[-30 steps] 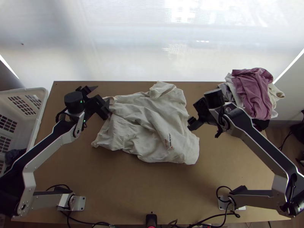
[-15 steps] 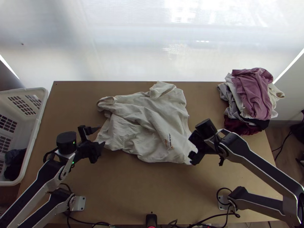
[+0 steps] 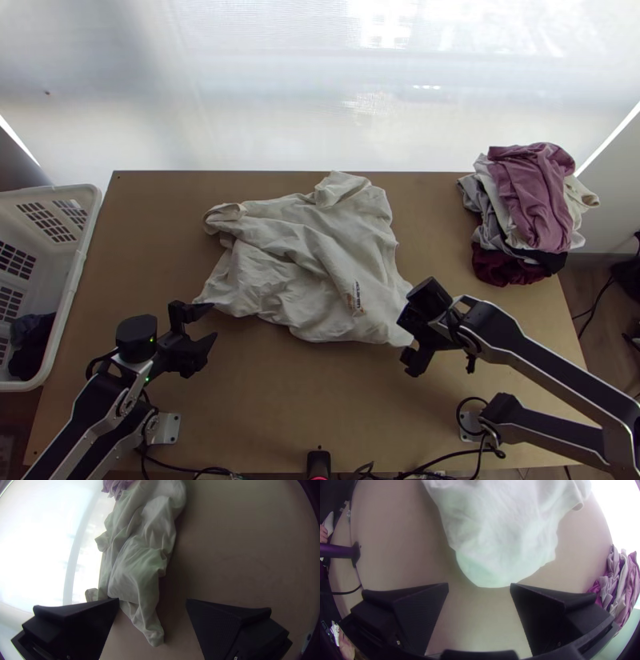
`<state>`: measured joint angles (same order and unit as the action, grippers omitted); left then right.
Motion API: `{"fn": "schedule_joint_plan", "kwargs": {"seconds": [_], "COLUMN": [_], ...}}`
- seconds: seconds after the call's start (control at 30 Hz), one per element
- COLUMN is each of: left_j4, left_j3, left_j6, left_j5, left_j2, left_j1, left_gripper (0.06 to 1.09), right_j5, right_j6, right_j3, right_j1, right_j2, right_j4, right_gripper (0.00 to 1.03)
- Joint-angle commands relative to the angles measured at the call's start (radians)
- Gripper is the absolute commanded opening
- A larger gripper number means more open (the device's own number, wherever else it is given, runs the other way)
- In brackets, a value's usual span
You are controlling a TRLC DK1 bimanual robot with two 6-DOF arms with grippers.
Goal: Fold the t-shirt
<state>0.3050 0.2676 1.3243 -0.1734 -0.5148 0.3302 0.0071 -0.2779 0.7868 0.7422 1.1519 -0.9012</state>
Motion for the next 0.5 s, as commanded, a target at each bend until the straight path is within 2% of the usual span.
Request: {"fn": "schedule_joint_plan", "kwargs": {"seconds": [0.0,0.1,0.37,0.47], "left_j4": [-0.044,-0.103,-0.313,-0.334], "left_j3": [-0.074,-0.077,-0.084,-0.084], "left_j6": [0.042,0.041,0.021,0.023], "left_j5": [-0.012,-0.014,-0.051,-0.055], "left_j2": [0.032,0.007,-0.142,-0.183], "left_j1": [-0.006,-0.019,-0.076,-0.079], "left_gripper": [1.02,1.02,1.02,1.02], "right_j5": [-0.009,-0.016,-0.015,-0.013], "right_j6": [0.006,0.017,0.052,0.059], "right_j3": [-0.035,-0.032,-0.027,-0.027], "right_j1": [0.032,0.040,0.065,0.079], "right_j2": [-0.031,-0.026,0.039,0.081], "right_j4": [-0.008,0.005,0.179,0.228], "right_gripper": [0.86,0.86,0.86,0.86]}}
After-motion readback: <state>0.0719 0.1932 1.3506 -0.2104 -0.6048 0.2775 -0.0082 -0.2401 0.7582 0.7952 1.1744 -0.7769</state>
